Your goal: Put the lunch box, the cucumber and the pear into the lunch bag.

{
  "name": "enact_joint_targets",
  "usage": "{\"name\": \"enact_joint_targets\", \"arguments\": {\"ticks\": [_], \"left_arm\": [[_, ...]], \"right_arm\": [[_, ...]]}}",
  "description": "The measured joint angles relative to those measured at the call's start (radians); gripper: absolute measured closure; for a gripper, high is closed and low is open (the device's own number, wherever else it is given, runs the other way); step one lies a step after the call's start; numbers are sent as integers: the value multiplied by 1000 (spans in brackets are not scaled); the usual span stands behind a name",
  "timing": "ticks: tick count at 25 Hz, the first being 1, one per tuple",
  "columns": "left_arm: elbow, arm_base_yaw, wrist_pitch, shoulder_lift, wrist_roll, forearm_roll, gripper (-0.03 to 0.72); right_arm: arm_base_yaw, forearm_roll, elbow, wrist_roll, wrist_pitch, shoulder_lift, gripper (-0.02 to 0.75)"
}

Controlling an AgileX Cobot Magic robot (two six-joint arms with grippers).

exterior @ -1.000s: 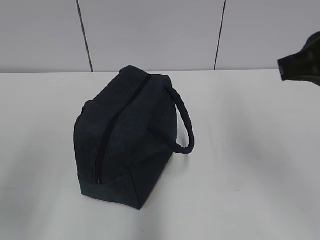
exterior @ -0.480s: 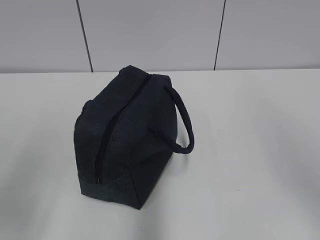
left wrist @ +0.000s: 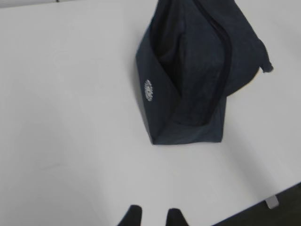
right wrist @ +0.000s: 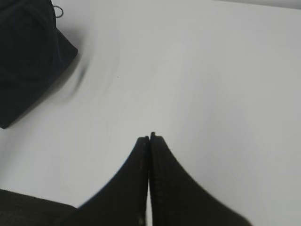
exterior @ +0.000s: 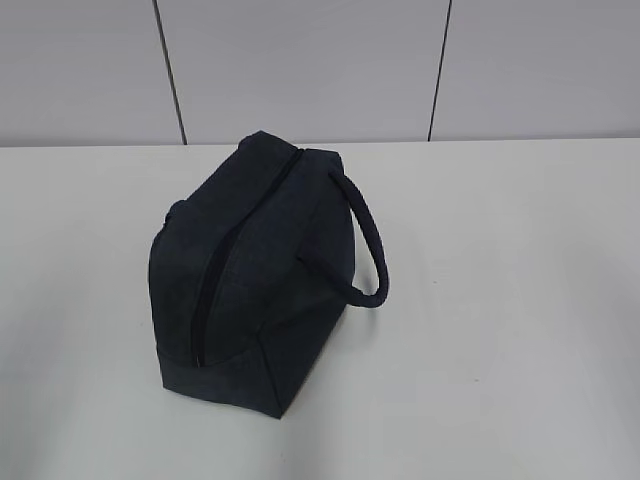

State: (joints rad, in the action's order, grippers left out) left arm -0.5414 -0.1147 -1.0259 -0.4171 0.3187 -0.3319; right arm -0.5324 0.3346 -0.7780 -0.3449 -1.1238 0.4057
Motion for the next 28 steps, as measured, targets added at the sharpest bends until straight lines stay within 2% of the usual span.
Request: {"name": "enact_joint_targets", "arguments": {"ticks": [5, 8, 12, 17, 20, 24, 28], "left_arm": [[-1, 0, -96, 189, -82, 153, 601], [-1, 0, -113, 294, -106, 196, 601], [-1, 0, -113, 412, -130, 213, 601], [-1, 0, -103, 431, -134, 212, 599], [0, 0, -102, 431, -136, 214, 599], [0, 0, -102, 431, -136, 213, 599], [0, 0, -102, 431, -136, 213, 599]], "right_arm": [[0, 0, 123, 1, -54, -154, 738], [0, -6, 152, 14, -68, -231, 738], [0, -15, 187, 52, -70, -342, 738], [0, -43, 241, 88, -85, -423, 738], [0, -121, 262, 145, -56, -424, 738], [0, -265, 282, 319, -40, -424, 738], [0, -296, 283, 368, -36, -424, 738]]}}
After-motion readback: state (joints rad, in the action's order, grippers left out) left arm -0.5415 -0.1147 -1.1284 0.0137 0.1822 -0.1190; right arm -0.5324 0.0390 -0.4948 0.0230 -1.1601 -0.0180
